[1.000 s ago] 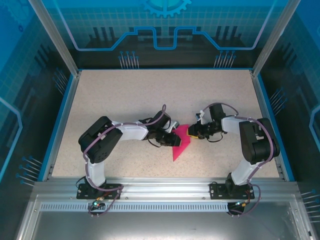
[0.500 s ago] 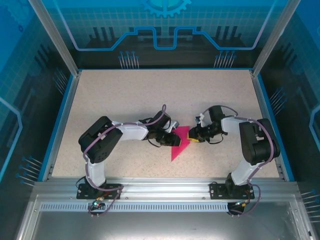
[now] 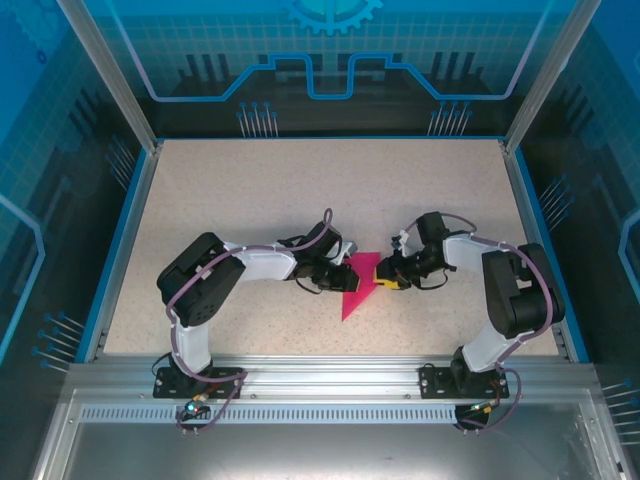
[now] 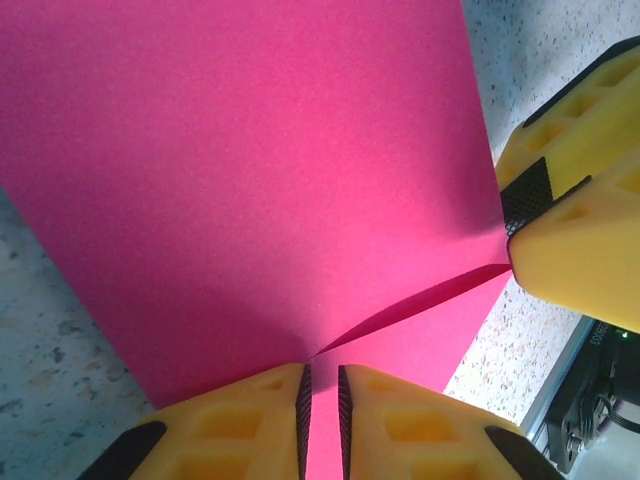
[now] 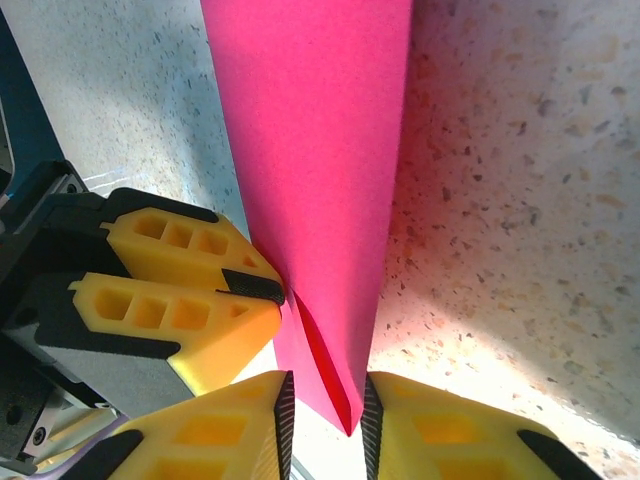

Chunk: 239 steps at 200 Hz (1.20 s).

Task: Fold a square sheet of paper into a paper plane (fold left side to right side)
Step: Fold the wing for the fifth time at the center of the table.

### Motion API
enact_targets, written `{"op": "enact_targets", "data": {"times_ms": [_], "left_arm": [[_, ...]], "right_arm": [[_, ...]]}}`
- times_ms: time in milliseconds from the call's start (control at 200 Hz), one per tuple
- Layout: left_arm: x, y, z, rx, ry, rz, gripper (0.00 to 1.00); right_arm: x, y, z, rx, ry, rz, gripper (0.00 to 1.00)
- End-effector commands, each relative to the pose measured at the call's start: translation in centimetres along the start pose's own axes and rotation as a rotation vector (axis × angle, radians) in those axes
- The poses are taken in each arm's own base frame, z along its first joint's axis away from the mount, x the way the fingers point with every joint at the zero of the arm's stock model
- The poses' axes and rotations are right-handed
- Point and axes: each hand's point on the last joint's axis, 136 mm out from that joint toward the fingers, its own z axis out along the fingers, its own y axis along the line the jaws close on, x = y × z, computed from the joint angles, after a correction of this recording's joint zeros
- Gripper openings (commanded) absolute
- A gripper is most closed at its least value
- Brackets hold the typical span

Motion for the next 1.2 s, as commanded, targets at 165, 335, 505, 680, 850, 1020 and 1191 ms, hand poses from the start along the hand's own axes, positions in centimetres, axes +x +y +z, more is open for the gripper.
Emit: {"op": "enact_targets", "data": {"times_ms": [165,335,505,680,850,1020,1191], "left_arm": [[0.1,0.1,-0.1,-0.012,0.001,0.022,0.18],[-0.4,-1.1,-1.2,0.008,-0.025,0.045,0.23],[-0.6,-2.3,-3.9,0.003,-0.060,0.078,0.26],[0.3,-1.7,-3.4,0.003,-0.019,0.055,0.24],[1.1,-3.7,-3.8,0.019,-0.040,0.150,0.32],[2.5,-4.6,-4.8,-0.101,-0.085,0.250,0.49],[3.9,-4.1,-3.7,-0.243,-0.064,0.310,0.56]], "right_arm": [[1.4,0.7,0.8,0.013,0.043,0.024,0.18],[1.4,0.4,0.5,0.056,0.035,0.035,0.07],[1.2,0.3,0.4,0.079,0.031,0.032,0.05],[1.1,0.6,0.2,0.080,0.028,0.023,0.05],[1.0,0.9,0.1,0.074,0.025,0.033,0.06],[0.8,1.7,-0.4,0.063,0.011,0.043,0.07],[0.7,2.4,-0.6,0.047,0.010,0.049,0.07]]}}
